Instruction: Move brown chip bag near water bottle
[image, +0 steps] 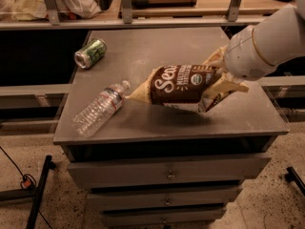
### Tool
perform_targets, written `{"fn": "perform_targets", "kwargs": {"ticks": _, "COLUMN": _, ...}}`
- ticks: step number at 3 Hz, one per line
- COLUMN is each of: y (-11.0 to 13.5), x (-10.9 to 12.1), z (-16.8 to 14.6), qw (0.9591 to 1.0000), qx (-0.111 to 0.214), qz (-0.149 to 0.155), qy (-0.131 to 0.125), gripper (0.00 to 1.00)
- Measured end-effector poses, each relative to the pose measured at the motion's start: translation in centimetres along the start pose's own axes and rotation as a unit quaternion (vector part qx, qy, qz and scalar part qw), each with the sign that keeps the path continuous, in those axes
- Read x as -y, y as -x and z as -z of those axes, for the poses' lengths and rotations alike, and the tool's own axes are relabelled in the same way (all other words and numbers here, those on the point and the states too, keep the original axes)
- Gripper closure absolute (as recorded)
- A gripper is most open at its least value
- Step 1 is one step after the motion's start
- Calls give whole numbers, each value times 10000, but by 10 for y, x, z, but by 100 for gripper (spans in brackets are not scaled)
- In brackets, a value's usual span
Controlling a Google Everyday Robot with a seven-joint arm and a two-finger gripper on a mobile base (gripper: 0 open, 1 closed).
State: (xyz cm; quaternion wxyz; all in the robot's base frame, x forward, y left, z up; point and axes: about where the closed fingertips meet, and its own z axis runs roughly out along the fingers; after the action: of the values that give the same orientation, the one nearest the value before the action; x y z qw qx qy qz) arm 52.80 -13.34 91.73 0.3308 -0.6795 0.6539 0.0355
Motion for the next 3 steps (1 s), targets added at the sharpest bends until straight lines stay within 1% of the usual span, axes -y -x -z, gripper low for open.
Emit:
{"fn": "perform_targets", "kwargs": {"ticks": 1, "y": 3, "x": -22, "z": -18, "qw": 9988, "qx": -377, "qz": 180, "qy": -269, "gripper": 100}}
{"fn": "perform_targets", "kwargs": {"ticks": 3, "y": 17, "x": -32, "z": -13, "qw": 9990, "qx": -230, "qz": 308, "qy": -241, "gripper": 100}}
